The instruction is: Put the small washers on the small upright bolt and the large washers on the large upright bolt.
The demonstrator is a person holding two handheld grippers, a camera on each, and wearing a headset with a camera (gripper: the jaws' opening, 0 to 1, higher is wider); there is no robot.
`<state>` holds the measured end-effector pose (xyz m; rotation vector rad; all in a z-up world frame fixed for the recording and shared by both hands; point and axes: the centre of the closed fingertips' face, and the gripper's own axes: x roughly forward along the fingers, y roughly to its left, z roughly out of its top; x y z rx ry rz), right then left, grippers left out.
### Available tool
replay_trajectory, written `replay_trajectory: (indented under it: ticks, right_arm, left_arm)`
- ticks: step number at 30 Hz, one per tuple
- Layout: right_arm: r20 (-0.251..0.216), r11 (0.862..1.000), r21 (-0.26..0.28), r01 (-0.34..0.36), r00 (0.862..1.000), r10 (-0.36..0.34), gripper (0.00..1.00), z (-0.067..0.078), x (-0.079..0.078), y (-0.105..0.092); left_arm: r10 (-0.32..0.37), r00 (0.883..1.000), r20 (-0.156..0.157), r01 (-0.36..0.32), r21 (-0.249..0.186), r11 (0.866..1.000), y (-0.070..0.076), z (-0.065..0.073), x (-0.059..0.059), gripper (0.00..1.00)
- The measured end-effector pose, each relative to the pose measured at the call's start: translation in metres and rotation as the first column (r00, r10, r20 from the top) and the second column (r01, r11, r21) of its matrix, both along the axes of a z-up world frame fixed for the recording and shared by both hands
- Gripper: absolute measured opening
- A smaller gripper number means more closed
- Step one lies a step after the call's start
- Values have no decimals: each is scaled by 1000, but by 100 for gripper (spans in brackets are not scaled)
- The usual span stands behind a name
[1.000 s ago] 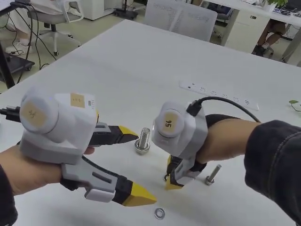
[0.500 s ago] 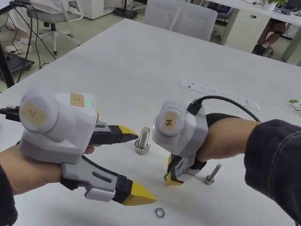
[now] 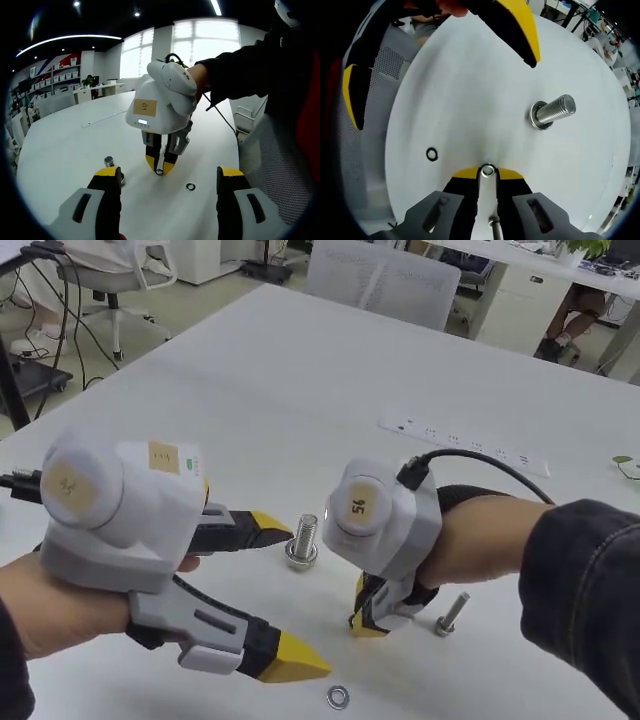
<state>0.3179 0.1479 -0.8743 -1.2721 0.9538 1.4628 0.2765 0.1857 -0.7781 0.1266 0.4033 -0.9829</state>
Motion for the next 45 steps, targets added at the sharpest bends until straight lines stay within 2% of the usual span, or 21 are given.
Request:
replay_trajectory:
  ticks: [17, 28, 34, 45]
  right_arm:
    - [4, 1000, 1, 6, 1000, -6, 13, 5, 2, -2]
    - [22, 1000, 15, 27, 999, -28, 13, 21, 7, -9]
    - [18, 999, 17, 43, 999, -43, 13, 28, 8, -13]
    - [18, 997, 27, 78, 997, -78, 13, 48, 12, -26]
  left_arm:
    - [-6, 1000, -1, 6, 6, 1000, -1, 0, 0, 78]
    - [-12, 1000, 0, 12, 11, 1000, -4, -1, -1, 78]
    - [-14, 1000, 2, 14, 13, 1000, -4, -1, -1, 78]
    - [-22, 1000, 3, 22, 15, 1000, -6, -1, -2, 78]
